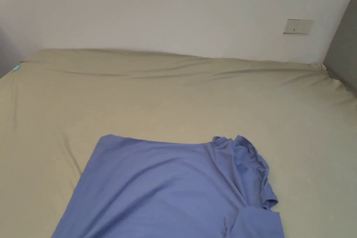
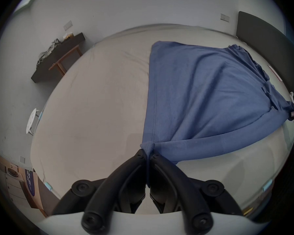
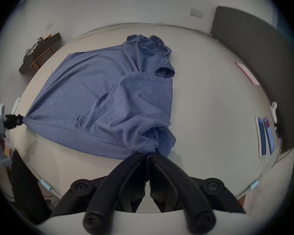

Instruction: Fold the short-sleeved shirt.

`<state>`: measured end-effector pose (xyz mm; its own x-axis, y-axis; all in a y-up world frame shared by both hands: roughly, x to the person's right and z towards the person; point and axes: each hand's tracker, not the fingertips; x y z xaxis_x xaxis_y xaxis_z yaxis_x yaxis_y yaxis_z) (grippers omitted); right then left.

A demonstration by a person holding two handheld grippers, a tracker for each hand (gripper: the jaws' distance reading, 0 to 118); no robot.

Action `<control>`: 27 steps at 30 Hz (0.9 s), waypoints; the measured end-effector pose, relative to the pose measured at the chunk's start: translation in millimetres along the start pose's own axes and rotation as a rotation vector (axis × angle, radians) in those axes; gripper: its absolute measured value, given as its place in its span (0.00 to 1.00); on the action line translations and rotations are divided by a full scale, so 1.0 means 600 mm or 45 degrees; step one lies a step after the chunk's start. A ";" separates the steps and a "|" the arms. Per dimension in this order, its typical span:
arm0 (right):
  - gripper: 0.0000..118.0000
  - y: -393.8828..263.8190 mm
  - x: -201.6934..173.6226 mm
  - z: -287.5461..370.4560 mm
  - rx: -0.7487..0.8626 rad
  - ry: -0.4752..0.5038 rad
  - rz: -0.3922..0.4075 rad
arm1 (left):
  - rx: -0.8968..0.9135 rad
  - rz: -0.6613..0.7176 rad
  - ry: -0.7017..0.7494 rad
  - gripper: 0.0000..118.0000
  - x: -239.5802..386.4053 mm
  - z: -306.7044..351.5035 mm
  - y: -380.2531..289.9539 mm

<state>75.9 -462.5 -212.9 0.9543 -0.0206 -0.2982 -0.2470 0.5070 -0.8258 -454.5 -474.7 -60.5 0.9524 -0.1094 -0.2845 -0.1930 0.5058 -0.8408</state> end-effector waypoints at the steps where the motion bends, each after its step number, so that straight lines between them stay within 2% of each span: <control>1: 0.02 -0.008 0.003 0.005 -0.024 0.003 -0.005 | -0.035 0.010 -0.016 0.00 -0.003 0.004 -0.010; 9: 0.02 -0.058 -0.008 0.027 -0.231 0.012 0.031 | -0.192 -0.218 0.036 0.00 0.029 0.026 -0.057; 16: 0.02 -0.069 -0.009 0.033 -0.282 0.033 0.043 | -0.271 -0.281 0.033 0.00 0.040 0.005 -0.070; 18: 0.02 -0.064 -0.007 0.031 -0.274 0.027 0.036 | -0.261 -0.287 0.042 0.03 0.040 0.003 -0.066; 19: 0.11 -0.060 -0.003 0.031 -0.250 0.017 0.014 | -0.258 -0.273 0.035 0.10 0.038 0.006 -0.058; 20: 0.28 -0.053 -0.001 0.034 -0.242 -0.005 -0.003 | -0.249 -0.248 0.025 0.20 0.037 0.010 -0.051; 21: 0.51 -0.044 0.002 0.041 -0.237 -0.056 0.000 | -0.206 -0.192 -0.003 0.37 0.036 0.016 -0.040; 22: 0.86 -0.030 0.006 0.052 -0.203 -0.077 0.018 | -0.138 -0.148 -0.037 0.62 0.032 0.028 -0.022; 23: 0.98 -0.016 0.008 0.064 -0.152 -0.085 0.028 | -0.074 -0.112 -0.075 0.77 0.030 0.040 -0.006; 24: 1.00 0.005 0.010 0.083 -0.062 -0.078 0.036 | 0.005 -0.075 -0.104 0.85 0.029 0.053 0.017; 27: 0.97 0.084 0.004 0.147 0.147 -0.086 0.064 | 0.311 0.016 -0.116 0.87 0.036 0.116 0.095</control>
<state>80.7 -361.1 -213.0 0.9512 0.0635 -0.3018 -0.2777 0.6020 -0.7486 -428.4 -389.0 -82.4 0.9698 -0.0299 -0.2421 -0.1527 0.6995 -0.6981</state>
